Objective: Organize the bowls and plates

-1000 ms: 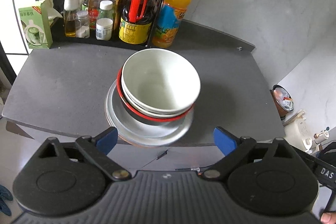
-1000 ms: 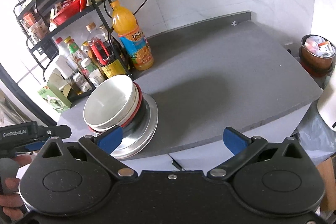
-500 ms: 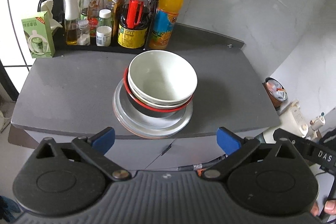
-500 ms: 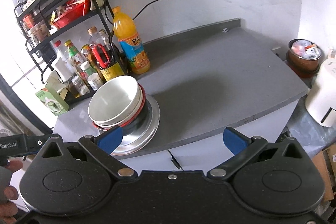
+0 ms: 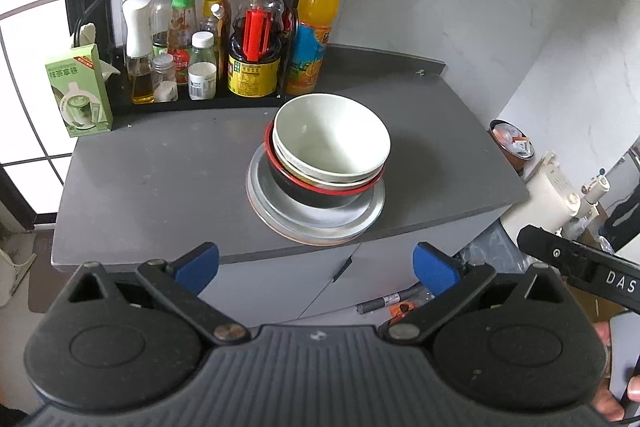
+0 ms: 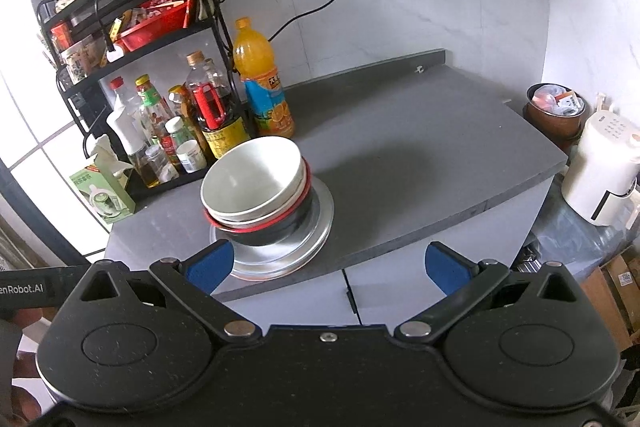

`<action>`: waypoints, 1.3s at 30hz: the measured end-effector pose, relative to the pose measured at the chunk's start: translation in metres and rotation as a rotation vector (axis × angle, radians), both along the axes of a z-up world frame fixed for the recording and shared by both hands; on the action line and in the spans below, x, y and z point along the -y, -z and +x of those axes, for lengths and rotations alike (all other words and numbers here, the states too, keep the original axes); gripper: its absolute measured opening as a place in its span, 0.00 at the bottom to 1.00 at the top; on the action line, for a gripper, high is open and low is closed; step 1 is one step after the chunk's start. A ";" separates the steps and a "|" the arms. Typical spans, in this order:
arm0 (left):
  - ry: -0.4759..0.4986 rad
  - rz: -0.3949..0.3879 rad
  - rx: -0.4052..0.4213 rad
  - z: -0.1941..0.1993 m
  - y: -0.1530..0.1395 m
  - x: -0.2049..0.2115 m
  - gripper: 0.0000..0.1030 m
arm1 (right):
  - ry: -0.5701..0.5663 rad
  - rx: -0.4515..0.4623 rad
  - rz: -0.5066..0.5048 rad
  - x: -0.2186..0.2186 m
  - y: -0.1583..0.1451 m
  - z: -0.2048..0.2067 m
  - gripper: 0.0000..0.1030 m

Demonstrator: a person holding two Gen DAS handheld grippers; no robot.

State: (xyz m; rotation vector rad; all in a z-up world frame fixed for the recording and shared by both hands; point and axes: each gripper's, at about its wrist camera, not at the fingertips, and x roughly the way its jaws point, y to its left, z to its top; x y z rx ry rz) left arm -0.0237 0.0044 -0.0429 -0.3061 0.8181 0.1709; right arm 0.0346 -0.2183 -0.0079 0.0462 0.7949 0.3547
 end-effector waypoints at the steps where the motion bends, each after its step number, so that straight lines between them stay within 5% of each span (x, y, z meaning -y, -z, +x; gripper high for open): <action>1: 0.006 0.003 0.001 -0.003 -0.001 -0.002 0.99 | 0.003 0.002 -0.002 -0.002 -0.001 -0.004 1.00; 15: 0.073 0.038 0.034 -0.039 -0.012 -0.012 0.99 | -0.017 0.010 0.002 -0.013 -0.015 -0.046 1.00; 39: 0.074 0.048 0.012 -0.052 -0.013 -0.004 0.99 | -0.041 0.012 -0.026 0.001 -0.019 -0.058 1.00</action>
